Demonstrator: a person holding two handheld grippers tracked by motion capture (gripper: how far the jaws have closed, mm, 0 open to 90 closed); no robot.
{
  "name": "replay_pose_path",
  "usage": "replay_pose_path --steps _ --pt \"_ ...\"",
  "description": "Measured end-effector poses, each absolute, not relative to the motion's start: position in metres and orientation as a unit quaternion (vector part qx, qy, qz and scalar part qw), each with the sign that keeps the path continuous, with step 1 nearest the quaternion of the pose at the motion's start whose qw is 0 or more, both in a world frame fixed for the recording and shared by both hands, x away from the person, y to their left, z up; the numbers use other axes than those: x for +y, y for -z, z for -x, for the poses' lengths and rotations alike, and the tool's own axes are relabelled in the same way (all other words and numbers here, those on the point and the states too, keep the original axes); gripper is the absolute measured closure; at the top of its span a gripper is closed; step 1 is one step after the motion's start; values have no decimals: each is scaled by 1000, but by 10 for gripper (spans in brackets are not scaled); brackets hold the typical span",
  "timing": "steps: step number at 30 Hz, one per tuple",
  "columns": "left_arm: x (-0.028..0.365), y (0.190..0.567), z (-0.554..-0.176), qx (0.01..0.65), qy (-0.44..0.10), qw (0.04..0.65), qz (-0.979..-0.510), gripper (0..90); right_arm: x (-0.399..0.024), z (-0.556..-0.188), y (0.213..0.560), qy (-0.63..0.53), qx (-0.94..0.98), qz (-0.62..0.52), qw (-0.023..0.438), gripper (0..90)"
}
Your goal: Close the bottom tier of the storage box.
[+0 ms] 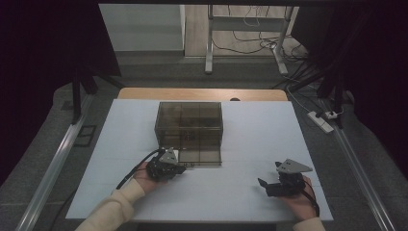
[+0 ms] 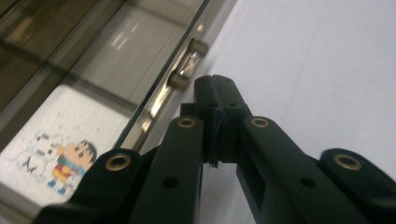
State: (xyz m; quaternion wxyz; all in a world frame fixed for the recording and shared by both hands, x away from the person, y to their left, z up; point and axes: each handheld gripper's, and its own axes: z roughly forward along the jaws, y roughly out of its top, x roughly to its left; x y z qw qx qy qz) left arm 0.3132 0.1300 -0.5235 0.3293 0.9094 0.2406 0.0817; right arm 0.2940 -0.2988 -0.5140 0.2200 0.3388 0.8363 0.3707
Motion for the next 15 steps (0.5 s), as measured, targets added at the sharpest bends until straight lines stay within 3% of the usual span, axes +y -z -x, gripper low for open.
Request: replay_pose_path --steps 15 --pt "131 531 -321 260 -104 317 -906 886 -298 -294 514 -372 835 -341 220 87"
